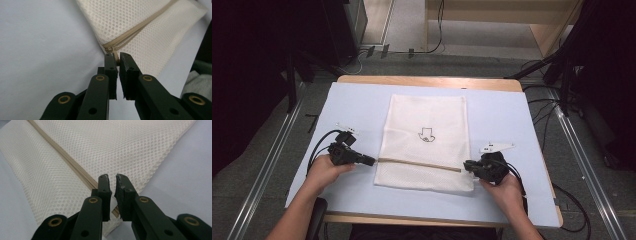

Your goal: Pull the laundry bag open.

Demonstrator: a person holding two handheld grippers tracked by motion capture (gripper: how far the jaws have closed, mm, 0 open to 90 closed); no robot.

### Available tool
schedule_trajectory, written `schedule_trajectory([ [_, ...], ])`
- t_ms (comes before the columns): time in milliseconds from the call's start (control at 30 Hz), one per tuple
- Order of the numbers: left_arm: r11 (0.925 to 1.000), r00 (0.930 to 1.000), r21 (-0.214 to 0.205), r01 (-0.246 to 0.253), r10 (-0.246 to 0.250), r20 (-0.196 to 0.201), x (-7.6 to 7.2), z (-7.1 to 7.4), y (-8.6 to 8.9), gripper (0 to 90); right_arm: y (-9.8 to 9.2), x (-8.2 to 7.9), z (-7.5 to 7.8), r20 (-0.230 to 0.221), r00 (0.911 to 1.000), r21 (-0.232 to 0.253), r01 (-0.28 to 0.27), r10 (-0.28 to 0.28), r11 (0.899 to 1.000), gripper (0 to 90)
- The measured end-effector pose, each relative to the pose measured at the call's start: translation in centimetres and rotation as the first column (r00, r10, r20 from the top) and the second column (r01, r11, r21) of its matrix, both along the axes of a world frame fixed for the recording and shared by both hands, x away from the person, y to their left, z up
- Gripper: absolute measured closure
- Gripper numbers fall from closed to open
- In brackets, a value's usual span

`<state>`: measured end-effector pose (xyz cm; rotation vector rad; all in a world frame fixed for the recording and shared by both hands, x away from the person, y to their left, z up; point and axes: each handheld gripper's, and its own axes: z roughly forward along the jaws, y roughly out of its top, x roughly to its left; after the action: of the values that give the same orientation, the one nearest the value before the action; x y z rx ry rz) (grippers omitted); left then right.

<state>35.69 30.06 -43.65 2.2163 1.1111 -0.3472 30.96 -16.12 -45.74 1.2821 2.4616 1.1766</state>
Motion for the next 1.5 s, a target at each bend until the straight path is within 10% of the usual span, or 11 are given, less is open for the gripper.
schedule_trajectory([
  [333, 0.9998, 0.9999, -0.016, -0.009, 0.008, -0.007, 0.3, -0.3, -0.1, 70.9, -0.8, 0.3, 0.5, 0.017, 0.9994, 0.023, 0.03, -0.031, 0.999, 81.4],
  [667, 0.9943, 0.9907, -0.083, -0.067, 0.076, 0.113, 0.3, 0.9, 0.8, 55.0, -1.4, 0.6, 0.8, 0.038, 0.998, 0.035, 0.049, -0.05, 0.998, 74.2],
  [1233, 0.9844, 0.9371, -0.044, -0.17, 0.176, 0.302, 0.4, 1.4, 2.5, 39.2, -3.7, 1.4, 0.5, 0.078, 0.9917, 0.066, 0.098, -0.103, 0.993, 53.0],
  [1500, 0.9741, 0.9212, -0.033, -0.224, 0.223, 0.319, 0.5, 1.3, 3.6, 36.2, -4.8, 1.8, 0.1, 0.095, 0.9888, 0.062, 0.109, -0.115, 0.992, 49.4],
])
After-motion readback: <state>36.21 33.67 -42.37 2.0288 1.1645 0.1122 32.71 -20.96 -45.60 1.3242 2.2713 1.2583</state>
